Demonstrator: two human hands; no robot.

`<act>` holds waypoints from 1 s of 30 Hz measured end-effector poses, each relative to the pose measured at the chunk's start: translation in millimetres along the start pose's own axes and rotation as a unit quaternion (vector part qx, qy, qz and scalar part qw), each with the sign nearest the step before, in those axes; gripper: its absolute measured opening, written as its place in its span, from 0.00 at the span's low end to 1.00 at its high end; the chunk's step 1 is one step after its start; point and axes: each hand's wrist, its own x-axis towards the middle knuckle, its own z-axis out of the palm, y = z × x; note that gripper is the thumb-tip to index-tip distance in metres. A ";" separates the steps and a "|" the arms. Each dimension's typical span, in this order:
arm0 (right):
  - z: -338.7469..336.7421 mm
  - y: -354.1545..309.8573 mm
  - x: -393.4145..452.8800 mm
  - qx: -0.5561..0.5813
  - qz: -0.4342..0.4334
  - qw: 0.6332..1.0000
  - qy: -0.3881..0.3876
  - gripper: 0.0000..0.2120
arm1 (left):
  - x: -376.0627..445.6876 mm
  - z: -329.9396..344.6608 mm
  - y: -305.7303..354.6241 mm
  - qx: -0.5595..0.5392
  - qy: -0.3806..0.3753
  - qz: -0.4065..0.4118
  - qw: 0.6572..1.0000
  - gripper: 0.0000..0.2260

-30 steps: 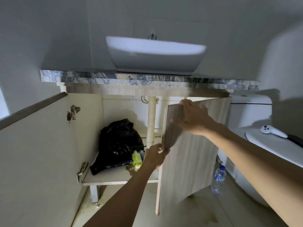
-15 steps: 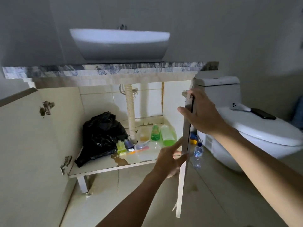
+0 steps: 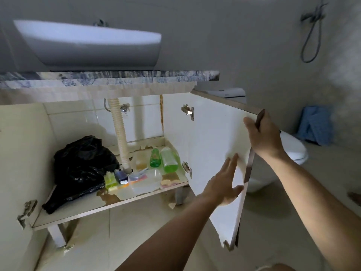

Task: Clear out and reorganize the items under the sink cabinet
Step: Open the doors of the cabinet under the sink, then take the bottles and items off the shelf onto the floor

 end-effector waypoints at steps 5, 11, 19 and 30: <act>-4.6 16.4 -1.2 0.020 0.054 0.998 -0.019 0.16 | 5.9 -1.5 11.9 0.011 -0.029 -0.002 1.000 0.40; -6.9 9.9 -4.7 -0.036 0.035 0.998 0.026 0.18 | -3.7 -42.4 -40.2 0.090 -0.085 -0.031 0.992 0.38; 66.1 -35.0 -48.2 -0.073 -0.208 0.975 0.022 0.25 | -67.5 -100.6 -131.8 0.052 -0.042 -0.171 0.983 0.35; 206.8 36.9 -92.5 -0.268 0.047 0.742 -0.613 0.23 | -103.7 -96.2 -276.2 -0.032 -0.077 -0.338 0.938 0.29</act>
